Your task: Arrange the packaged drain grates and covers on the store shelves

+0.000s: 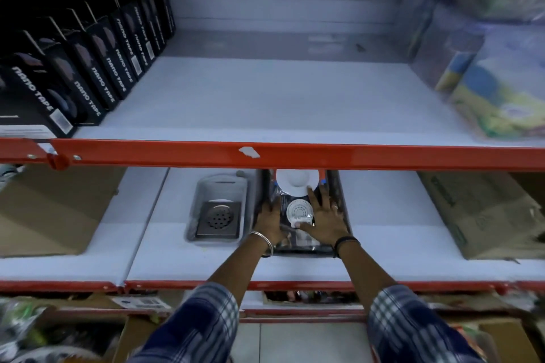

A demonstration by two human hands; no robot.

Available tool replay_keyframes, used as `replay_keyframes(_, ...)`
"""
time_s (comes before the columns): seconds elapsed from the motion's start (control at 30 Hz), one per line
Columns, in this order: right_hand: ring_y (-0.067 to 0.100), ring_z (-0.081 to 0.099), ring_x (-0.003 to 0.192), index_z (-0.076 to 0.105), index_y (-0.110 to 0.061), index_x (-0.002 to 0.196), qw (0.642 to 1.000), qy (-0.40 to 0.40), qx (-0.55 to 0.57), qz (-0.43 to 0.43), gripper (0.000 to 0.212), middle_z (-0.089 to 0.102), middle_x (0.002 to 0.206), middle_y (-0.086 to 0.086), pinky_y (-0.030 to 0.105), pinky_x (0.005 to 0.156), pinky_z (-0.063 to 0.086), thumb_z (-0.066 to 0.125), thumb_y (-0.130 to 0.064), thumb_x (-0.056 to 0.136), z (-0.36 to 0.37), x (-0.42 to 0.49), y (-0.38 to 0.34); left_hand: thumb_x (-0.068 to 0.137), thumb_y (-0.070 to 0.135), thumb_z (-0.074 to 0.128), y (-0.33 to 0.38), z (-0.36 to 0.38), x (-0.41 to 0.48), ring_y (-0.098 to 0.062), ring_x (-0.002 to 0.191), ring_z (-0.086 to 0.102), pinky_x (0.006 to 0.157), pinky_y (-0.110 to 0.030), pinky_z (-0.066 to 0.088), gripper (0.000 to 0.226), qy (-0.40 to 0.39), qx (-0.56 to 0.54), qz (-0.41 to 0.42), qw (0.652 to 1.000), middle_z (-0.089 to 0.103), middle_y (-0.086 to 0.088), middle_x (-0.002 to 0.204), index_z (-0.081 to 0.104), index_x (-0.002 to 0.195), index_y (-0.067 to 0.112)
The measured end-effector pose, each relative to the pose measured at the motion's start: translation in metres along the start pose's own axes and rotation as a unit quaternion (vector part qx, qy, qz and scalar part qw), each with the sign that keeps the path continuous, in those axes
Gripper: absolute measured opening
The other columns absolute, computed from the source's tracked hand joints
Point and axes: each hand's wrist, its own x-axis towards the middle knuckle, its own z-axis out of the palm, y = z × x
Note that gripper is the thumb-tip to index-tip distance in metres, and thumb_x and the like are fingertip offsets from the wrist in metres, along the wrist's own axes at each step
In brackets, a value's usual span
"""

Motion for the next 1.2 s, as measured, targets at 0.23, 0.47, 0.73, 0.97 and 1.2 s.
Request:
replay_keyframes(0.23, 0.035, 0.021, 0.141, 0.03, -0.013, 0.144, 0.99, 0.117, 0.033, -0.072, 0.078, 0.024, 0.153, 0.013, 0.051, 0.114, 0.026, 0.058, -0.05, 0.083, -0.003, -0.023, -0.01, 0.088, 0.028, 0.053, -0.021, -0.033, -0.033, -0.035, 0.128, 0.039, 0.107, -0.045, 0.035, 0.054, 0.166, 0.098, 0.086, 0.978, 0.04, -0.018, 0.141, 0.039, 0.136, 0.008)
replay_keyframes(0.47, 0.025, 0.057, 0.104, 0.062, -0.013, 0.115, 0.986, 0.033, 0.103, -0.123, 0.039, 0.058, 0.114, 0.005, 0.038, 0.089, 0.047, 0.048, -0.042, 0.092, 0.024, -0.068, -0.025, 0.084, 0.045, 0.025, -0.097, -0.025, -0.083, -0.038, 0.091, 0.066, 0.081, -0.044, 0.049, 0.06, 0.146, 0.194, -0.006, 0.97, 0.071, -0.019, 0.099, 0.067, 0.1, 0.005)
replay_keyframes(0.73, 0.029, 0.062, 0.105, 0.066, -0.017, 0.115, 0.997, -0.007, 0.047, -0.056, 0.039, 0.068, 0.116, 0.011, 0.035, 0.083, 0.048, 0.047, -0.043, 0.093, 0.019, -0.108, -0.044, 0.087, 0.006, 0.04, -0.097, -0.037, -0.11, -0.028, 0.122, 0.052, 0.102, -0.038, 0.036, 0.046, 0.02, 0.278, -0.004, 0.96, 0.06, -0.011, 0.128, 0.05, 0.13, 0.018)
replay_keyframes(0.97, 0.029, 0.061, 0.107, 0.064, -0.015, 0.117, 0.999, -0.031, 0.031, -0.012, 0.035, 0.066, 0.119, 0.013, 0.037, 0.091, 0.049, 0.046, -0.036, 0.095, 0.024, -0.15, -0.062, 0.085, 0.009, 0.043, -0.104, -0.03, -0.149, -0.031, 0.119, 0.053, 0.102, -0.041, 0.037, 0.048, -0.026, 0.284, 0.033, 0.958, 0.062, -0.014, 0.125, 0.048, 0.132, 0.018)
replay_keyframes(1.2, 0.028, 0.061, 0.105, 0.061, -0.013, 0.118, 1.0, -0.02, 0.009, 0.008, 0.033, 0.065, 0.119, 0.014, 0.036, 0.093, 0.048, 0.045, -0.03, 0.095, 0.022, -0.158, -0.082, 0.093, 0.019, 0.041, -0.105, -0.036, -0.162, -0.029, 0.13, 0.042, 0.11, -0.042, 0.032, 0.045, 0.016, 0.211, 0.074, 0.974, 0.049, -0.014, 0.14, 0.038, 0.138, 0.013)
